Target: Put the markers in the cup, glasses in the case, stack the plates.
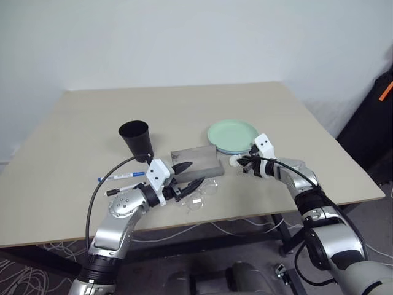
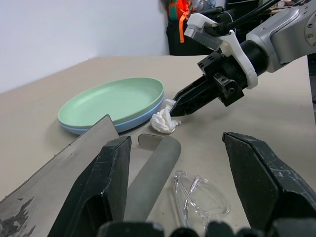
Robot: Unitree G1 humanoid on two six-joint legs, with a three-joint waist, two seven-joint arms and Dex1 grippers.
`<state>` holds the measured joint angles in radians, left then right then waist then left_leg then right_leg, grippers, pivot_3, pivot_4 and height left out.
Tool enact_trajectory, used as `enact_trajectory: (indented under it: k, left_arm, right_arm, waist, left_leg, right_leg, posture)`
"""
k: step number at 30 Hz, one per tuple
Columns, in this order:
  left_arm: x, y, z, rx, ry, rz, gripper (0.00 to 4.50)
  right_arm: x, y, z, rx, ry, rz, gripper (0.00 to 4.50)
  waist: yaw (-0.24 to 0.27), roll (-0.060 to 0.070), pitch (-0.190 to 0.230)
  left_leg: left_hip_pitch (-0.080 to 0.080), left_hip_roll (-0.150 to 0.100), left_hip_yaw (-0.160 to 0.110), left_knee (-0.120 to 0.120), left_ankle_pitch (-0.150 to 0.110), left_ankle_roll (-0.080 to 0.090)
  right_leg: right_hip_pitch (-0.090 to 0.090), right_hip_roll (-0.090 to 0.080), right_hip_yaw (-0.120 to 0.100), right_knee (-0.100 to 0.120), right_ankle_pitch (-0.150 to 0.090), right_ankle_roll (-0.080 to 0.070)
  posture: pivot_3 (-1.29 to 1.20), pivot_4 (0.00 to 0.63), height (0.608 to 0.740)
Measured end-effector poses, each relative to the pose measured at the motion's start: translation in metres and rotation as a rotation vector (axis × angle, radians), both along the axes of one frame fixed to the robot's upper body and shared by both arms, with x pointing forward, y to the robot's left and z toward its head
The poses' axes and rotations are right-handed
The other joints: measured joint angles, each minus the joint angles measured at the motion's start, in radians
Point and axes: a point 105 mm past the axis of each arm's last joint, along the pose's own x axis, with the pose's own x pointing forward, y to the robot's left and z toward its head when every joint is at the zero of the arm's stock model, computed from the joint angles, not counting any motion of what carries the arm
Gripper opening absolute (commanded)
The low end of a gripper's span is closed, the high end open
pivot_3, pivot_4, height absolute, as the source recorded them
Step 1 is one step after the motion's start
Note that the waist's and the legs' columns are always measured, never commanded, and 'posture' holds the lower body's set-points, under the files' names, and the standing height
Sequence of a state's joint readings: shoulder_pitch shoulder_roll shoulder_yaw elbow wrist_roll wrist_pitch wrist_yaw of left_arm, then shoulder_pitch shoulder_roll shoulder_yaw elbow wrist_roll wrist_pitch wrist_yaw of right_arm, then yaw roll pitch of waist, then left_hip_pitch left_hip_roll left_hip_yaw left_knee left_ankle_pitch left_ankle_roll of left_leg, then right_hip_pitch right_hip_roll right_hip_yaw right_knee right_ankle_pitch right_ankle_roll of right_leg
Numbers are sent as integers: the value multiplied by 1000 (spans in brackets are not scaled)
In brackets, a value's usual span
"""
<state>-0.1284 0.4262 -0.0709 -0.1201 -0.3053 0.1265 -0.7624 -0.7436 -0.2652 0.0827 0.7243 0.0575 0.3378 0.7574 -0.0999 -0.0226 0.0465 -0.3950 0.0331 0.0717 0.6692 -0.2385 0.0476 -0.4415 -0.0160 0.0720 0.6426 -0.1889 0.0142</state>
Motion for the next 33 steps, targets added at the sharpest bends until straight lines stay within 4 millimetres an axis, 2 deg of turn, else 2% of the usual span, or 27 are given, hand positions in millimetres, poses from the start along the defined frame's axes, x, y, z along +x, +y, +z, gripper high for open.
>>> enact_trajectory:
  k: [6,12,14,16,19,21,29,30,33]
  left_arm:
    - [0,0,0,0,0,-1,3118]
    - [0,1,0,3,0,-1,3118]
    - [0,1,0,3,1,0,3118]
    - [0,1,-1,3,1,1,3118]
    - [0,1,0,1,0,5,3118]
    - [1,1,0,1,0,7,3118]
    - [0,3,-4,0,10,27,3118]
    - [0,3,-4,0,11,28,3118]
    - [0,4,-4,1,11,27,3118]
  right_arm:
    - [6,5,26,36,-93,32,37]
    - [33,13,76,51,-237,-5,37]
    - [40,13,79,48,-257,-39,37]
    - [44,14,71,44,-235,-73,37]
    - [45,15,52,45,-179,-109,711]
    - [45,13,44,47,-150,-130,1388]
    - [50,12,57,82,-197,-145,4234]
    - [50,11,57,84,-199,-145,4470]
    - [47,9,55,93,-209,-124,4470]
  waist:
    - [0,0,0]
    - [-2,0,0]
    - [-1,0,0]
    - [0,0,0]
    - [-1,0,0]
    - [-1,0,0]
    - [-3,0,0]
    - [-3,0,0]
    - [-3,0,0]
  left_leg:
    - [0,0,0,0,0,0]
    - [0,0,0,0,0,0]
    - [0,0,0,-1,0,0]
    - [0,0,0,-1,0,0]
    - [-1,0,0,-1,0,0]
    - [-1,0,0,-1,0,0]
    - [0,0,0,-1,0,0]
    - [0,0,0,-1,0,0]
    - [0,0,0,-1,0,0]
  right_leg:
    - [0,0,0,0,0,0]
    - [0,0,0,0,0,0]
    - [0,0,-1,-1,0,0]
    - [0,0,-1,-1,0,0]
    - [0,0,0,-1,0,0]
    - [0,0,0,-1,0,0]
    - [0,0,0,-1,0,0]
    - [0,0,0,-1,0,0]
    - [0,0,0,-1,0,0]
  posture:
    - [0,0,740]
    - [0,0,740]
    - [0,0,740]
    - [0,0,740]
    - [0,0,740]
    - [0,0,740]
    - [0,0,740]
    - [0,0,740]
    - [0,0,740]
